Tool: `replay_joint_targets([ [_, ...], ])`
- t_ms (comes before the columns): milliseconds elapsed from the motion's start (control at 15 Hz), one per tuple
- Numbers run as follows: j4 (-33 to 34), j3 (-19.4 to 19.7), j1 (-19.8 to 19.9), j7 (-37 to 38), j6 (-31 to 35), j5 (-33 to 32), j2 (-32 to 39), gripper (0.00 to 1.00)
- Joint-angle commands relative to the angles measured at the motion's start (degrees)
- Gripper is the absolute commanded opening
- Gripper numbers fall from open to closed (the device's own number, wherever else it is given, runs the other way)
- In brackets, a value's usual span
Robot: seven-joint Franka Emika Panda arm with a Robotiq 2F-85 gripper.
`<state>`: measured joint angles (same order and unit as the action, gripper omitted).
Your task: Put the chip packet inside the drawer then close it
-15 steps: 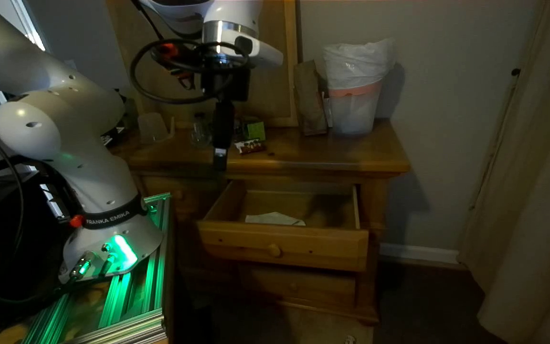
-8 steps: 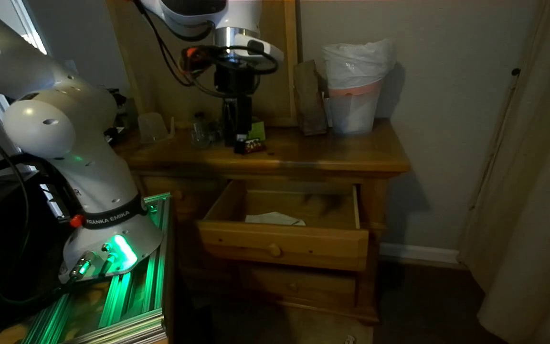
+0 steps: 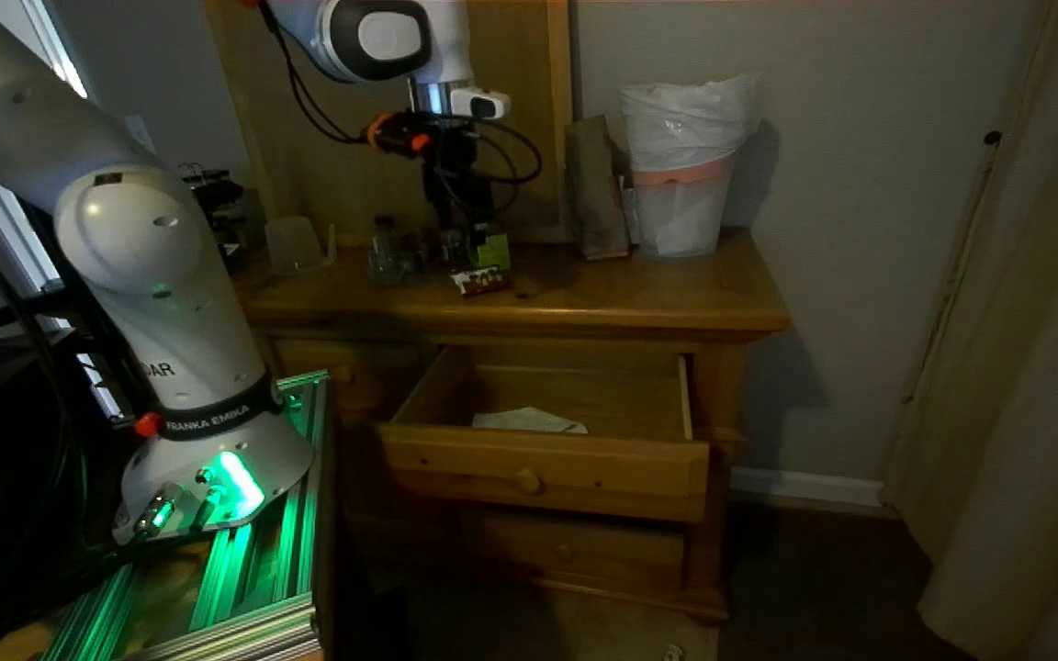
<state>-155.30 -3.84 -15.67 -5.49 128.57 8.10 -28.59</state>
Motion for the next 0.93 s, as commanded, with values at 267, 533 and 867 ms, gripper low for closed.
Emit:
replay_joint_targets([
  [267, 2.19, -3.39, -4.32, -2.52, 5.09, 6.64, 7.57, 1.00],
  [533, 1.67, -4.51, -5.10, -3.97, 9.21, 6.70, 8.38, 1.00],
  [867, 1.67, -8.90, -8.40, -2.96, 22.09, 8.33, 12.95, 1.00],
])
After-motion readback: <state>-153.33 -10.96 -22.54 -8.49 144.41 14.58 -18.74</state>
